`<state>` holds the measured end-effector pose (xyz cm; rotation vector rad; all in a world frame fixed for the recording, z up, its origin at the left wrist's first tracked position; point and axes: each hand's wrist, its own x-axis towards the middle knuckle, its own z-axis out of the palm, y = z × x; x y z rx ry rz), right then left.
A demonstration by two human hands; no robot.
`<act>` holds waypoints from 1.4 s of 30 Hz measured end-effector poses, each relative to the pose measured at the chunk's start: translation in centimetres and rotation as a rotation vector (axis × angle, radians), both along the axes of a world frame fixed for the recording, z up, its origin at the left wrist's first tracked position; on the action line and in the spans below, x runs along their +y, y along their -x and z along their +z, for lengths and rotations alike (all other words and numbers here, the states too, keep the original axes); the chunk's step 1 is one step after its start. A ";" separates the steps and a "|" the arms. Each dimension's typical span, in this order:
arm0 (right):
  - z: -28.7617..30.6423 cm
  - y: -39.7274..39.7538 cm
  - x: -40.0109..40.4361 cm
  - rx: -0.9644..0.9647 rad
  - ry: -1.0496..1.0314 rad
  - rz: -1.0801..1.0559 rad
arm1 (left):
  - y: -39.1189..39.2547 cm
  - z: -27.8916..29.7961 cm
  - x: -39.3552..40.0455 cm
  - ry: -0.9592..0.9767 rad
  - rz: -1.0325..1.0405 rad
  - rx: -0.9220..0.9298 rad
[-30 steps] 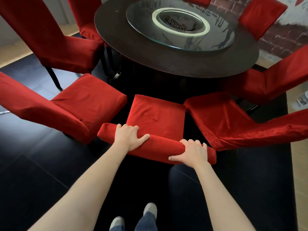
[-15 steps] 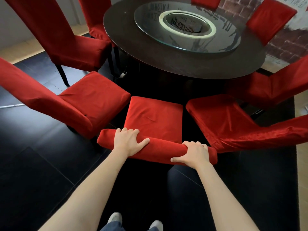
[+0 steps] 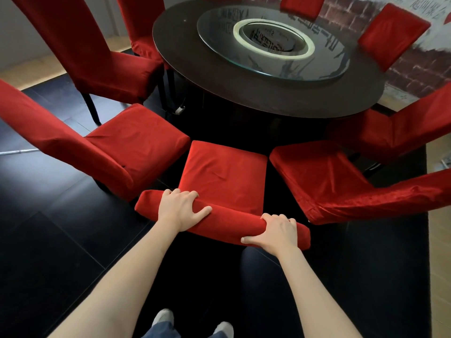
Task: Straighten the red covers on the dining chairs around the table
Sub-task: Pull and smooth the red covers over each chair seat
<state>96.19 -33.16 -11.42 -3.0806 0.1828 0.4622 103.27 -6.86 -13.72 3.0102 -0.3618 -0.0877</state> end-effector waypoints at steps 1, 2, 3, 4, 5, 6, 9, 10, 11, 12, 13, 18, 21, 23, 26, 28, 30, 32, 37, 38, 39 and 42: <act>0.0 -0.1 0.1 -0.001 0.003 -0.003 | -0.2 0.0 0.1 0.004 -0.001 0.000; 0.0 -0.2 0.2 -0.001 0.007 -0.005 | -0.4 0.0 0.1 0.007 -0.005 -0.002; 0.1 -0.3 0.2 0.003 0.010 -0.005 | -0.7 0.1 0.2 0.009 -0.008 -0.005; 0.1 -0.4 0.3 0.006 0.011 -0.003 | -0.8 0.1 0.2 0.007 -0.012 -0.007; 0.2 -0.7 0.3 0.005 0.012 -0.001 | -1.1 0.1 0.2 0.007 -0.015 -0.008; 0.3 -0.9 0.2 0.004 0.012 0.001 | -1.3 0.1 0.1 0.013 -0.018 -0.006; 0.4 -1.7 0.4 0.007 0.018 0.006 | -2.1 0.2 0.3 0.021 -0.029 0.005; 0.5 -1.8 0.5 0.007 0.019 0.006 | -2.4 0.2 0.4 0.016 -0.034 0.007; 0.5 -1.9 0.6 0.005 0.019 0.005 | -2.7 0.1 0.5 0.012 -0.038 0.008; 0.4 -2.0 0.7 0.001 0.020 0.006 | -2.9 0.1 0.6 0.008 -0.040 0.006; 0.4 -2.0 0.9 -0.001 0.023 0.008 | -3.0 0.1 0.7 0.005 -0.042 0.003; 0.3 -1.3 1.8 -0.011 0.020 -0.023 | -3.2 0.0 1.4 0.008 -0.065 -0.013; 0.0 -0.4 3.0 -0.028 0.024 -0.041 | -3.3 0.1 2.2 -0.014 -0.090 -0.019; -0.2 0.2 3.4 -0.063 0.034 -0.056 | -3.2 0.1 2.4 -0.022 -0.092 -0.027; -0.3 0.4 3.4 -0.076 0.043 -0.084 | -3.1 0.1 2.2 -0.014 -0.082 -0.041; -0.4 0.4 3.3 -0.081 0.042 -0.090 | -2.9 0.2 2.1 -0.018 -0.075 -0.043; -0.5 0.4 3.1 -0.090 0.042 -0.091 | -2.7 0.3 2.0 -0.018 -0.066 -0.040; -0.6 0.3 2.9 -0.100 0.041 -0.080 | -2.6 0.4 1.8 -0.018 -0.058 -0.044; -0.5 0.4 2.0 -0.095 0.054 -0.069 | -2.2 0.6 1.0 -0.015 -0.043 -0.052; -0.4 0.5 1.8 -0.092 0.058 -0.066 | -2.1 0.6 0.8 -0.009 -0.040 -0.055; -0.4 0.5 1.5 -0.091 0.060 -0.063 | -2.0 0.7 0.5 -0.003 -0.038 -0.056; -0.3 0.6 0.7 -0.094 0.052 -0.066 | -1.9 0.8 -0.2 -0.001 -0.039 -0.059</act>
